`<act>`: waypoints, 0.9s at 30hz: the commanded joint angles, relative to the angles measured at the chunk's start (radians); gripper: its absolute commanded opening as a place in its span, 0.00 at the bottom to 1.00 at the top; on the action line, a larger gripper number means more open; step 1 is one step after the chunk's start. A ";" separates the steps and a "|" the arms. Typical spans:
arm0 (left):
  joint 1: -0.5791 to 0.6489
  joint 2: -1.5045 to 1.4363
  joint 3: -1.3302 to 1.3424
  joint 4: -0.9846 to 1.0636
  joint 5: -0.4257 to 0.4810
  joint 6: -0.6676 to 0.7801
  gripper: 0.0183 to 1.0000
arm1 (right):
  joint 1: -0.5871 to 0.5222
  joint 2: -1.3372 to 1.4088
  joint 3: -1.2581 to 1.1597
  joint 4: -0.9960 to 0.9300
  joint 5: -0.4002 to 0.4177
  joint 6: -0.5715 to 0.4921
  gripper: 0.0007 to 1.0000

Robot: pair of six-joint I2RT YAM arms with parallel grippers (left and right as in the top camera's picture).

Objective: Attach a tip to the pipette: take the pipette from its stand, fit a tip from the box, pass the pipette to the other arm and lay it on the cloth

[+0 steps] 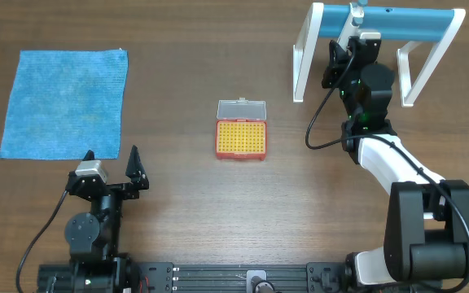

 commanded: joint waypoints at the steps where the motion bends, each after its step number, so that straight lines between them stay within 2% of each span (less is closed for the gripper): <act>1: 0.001 -0.007 -0.002 -0.006 -0.015 -0.005 0.96 | 0.004 -0.045 0.026 0.010 -0.005 0.000 0.08; 15: 0.001 -0.007 -0.002 -0.006 -0.015 -0.005 0.96 | 0.004 -0.049 0.026 0.002 -0.005 0.000 0.08; 22: 0.001 -0.007 -0.002 -0.006 -0.015 -0.005 0.96 | 0.014 -0.150 0.024 -0.154 -0.005 0.000 0.08; 27: 0.001 -0.007 -0.002 -0.006 -0.015 -0.005 0.96 | 0.016 -0.233 0.015 -0.178 -0.006 0.000 0.08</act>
